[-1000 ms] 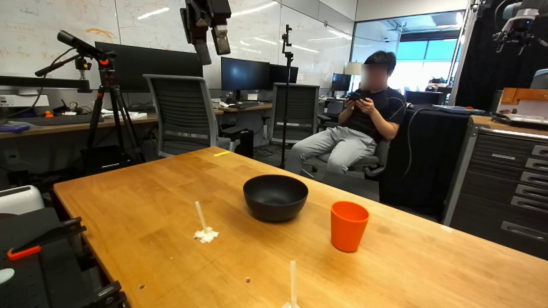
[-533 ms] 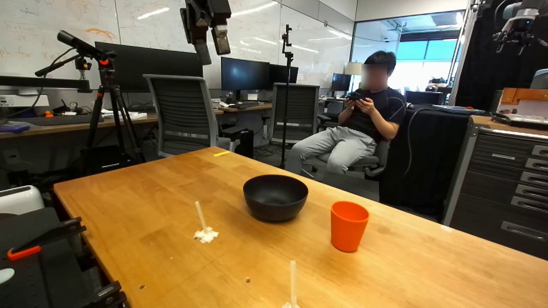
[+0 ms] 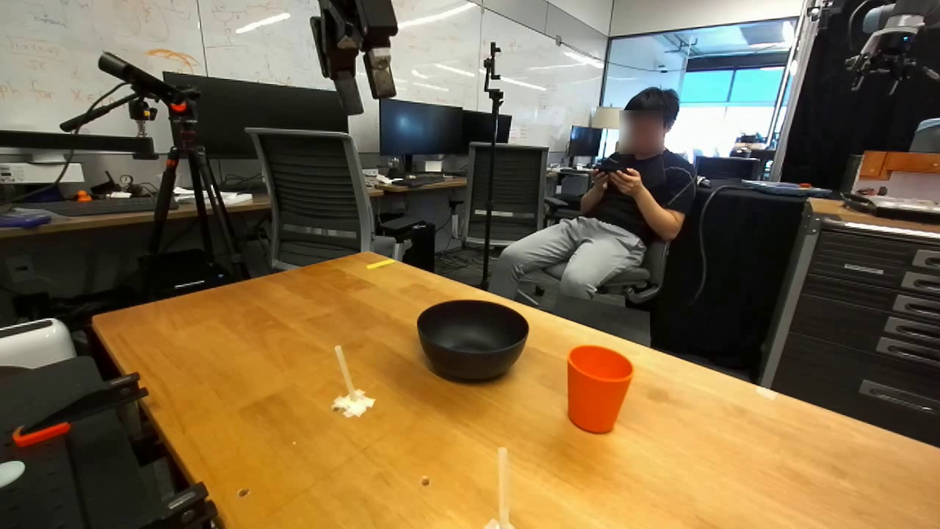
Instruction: Pour the contents in the orange cup into the black bowl
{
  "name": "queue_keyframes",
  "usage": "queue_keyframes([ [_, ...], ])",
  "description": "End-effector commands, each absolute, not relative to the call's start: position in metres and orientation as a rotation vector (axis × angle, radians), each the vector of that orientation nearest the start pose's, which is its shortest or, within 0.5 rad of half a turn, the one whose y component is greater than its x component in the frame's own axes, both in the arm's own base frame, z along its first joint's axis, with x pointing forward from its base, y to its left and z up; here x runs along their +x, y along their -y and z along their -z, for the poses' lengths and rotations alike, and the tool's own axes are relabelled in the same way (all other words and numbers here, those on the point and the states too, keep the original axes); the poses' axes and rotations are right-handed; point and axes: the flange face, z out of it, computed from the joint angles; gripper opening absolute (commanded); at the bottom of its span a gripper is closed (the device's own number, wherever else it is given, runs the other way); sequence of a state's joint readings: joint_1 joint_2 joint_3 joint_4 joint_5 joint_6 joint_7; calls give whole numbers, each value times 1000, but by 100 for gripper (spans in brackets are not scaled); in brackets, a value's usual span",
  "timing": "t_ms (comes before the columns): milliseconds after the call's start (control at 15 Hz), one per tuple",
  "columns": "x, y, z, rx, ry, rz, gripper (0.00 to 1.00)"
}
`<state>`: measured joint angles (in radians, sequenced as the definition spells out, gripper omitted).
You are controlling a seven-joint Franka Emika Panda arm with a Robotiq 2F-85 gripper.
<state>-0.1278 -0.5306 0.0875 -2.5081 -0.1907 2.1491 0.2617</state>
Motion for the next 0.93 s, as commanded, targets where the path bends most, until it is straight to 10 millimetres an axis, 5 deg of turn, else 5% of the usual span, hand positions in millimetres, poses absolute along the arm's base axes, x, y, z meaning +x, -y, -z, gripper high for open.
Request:
queue_keyframes([
  [0, 403, 45, -496, -3247, -415, 331, 100],
  [600, 433, 135, -548, -3085, -776, 434, 100],
  [867, 458, 174, -555, -2984, -893, 435, 100],
])
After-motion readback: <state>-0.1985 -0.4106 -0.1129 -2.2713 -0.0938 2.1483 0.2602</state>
